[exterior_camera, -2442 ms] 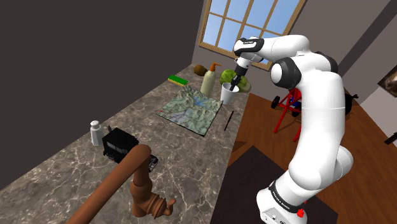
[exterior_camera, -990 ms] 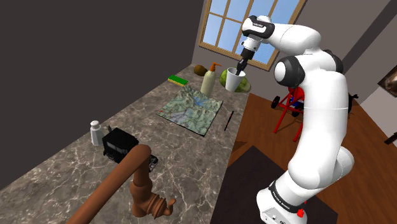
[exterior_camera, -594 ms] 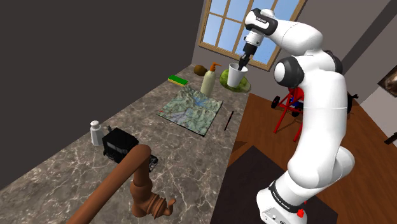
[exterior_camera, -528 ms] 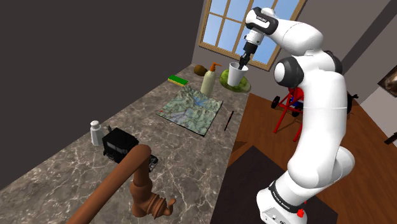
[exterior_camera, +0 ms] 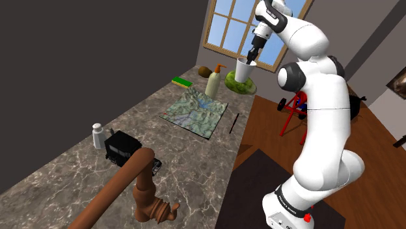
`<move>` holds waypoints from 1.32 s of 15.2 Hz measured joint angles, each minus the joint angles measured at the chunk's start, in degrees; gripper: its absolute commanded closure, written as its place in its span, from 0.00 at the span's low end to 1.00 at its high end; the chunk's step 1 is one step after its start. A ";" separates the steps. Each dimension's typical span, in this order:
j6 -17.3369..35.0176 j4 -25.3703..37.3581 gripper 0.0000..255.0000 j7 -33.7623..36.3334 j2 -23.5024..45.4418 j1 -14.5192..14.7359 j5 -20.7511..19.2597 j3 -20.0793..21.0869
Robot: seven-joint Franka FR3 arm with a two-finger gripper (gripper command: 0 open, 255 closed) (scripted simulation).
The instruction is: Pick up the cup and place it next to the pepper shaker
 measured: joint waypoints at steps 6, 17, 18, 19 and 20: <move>7.59 -19.43 1.00 3.25 -12.36 9.63 -3.33 -0.98; 18.06 -42.31 1.00 15.98 -28.23 23.51 -8.21 2.30; 18.66 -43.60 1.00 17.14 -29.20 24.39 -8.50 2.74; 19.19 -45.12 1.00 18.31 -30.51 25.25 -8.89 3.16; 19.76 -45.98 1.00 19.60 -31.16 26.11 -9.03 3.69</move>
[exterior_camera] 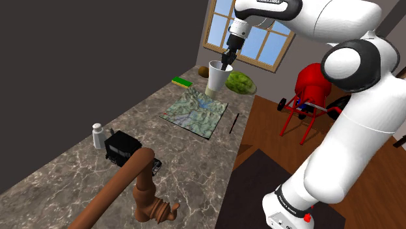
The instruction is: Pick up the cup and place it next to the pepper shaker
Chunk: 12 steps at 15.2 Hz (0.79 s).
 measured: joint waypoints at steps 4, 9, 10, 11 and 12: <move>2.34 -3.40 1.00 5.32 -2.30 3.43 -0.51 2.33; 4.32 -6.05 1.00 12.20 -4.54 7.45 -0.93 5.46; 4.47 -5.87 1.00 13.45 -4.47 8.12 -0.91 6.04; 4.86 -5.96 1.00 14.76 -4.45 8.86 -0.89 6.66; 5.11 -5.63 1.00 16.00 -4.13 9.54 -0.81 7.25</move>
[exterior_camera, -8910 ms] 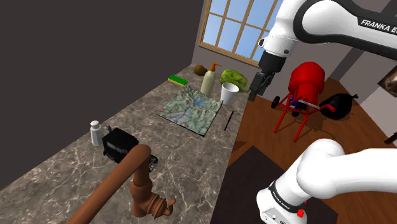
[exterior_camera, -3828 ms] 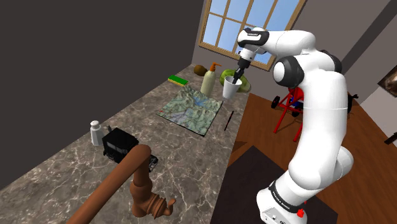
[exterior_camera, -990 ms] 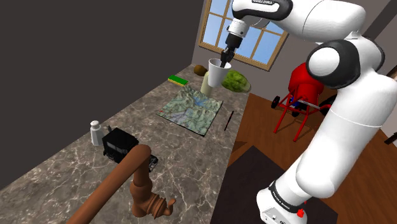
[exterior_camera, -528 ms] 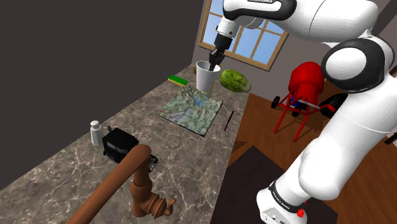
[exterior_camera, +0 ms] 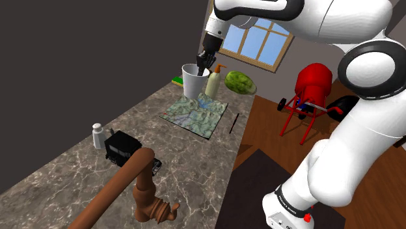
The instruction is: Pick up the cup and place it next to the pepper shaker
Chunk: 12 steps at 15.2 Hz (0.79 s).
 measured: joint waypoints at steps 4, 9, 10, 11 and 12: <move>1.09 -0.24 1.00 4.97 -0.24 2.77 -0.09 2.32; 2.53 1.52 1.00 11.44 1.56 6.36 -0.11 5.35; 3.08 1.21 1.00 12.65 1.56 7.09 -0.18 5.92; 2.95 2.49 1.00 13.86 2.47 7.72 -0.18 6.44; 3.00 3.13 1.00 15.15 2.87 8.43 -0.26 6.98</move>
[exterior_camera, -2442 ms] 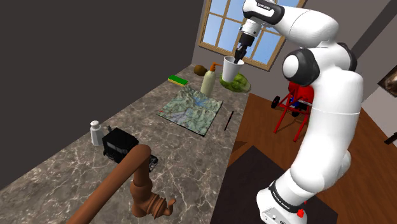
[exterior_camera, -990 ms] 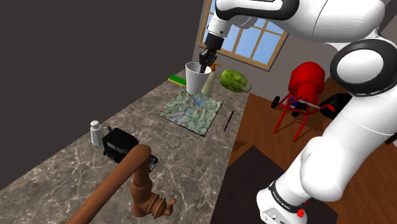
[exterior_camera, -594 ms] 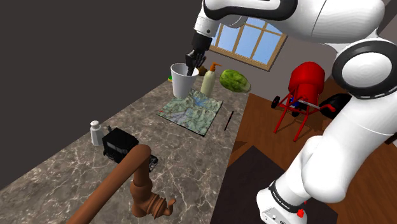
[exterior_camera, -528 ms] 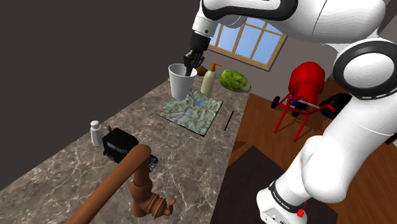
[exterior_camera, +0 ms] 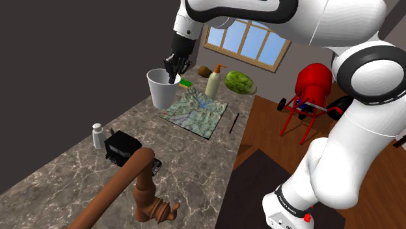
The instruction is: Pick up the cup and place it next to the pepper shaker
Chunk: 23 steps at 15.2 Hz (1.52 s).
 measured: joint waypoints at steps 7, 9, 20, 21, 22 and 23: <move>0.13 6.38 1.00 7.59 4.94 4.34 -0.58 3.02; 1.45 5.26 1.00 7.62 5.12 4.51 -0.55 3.12; 9.62 -2.52 1.00 6.22 5.63 4.75 -0.08 3.27; 10.24 -2.97 1.00 6.16 5.79 4.80 -0.04 3.30; 11.03 -3.74 1.00 6.00 5.83 4.81 0.03 3.32; 11.67 -4.06 1.00 5.78 6.18 4.77 0.10 3.31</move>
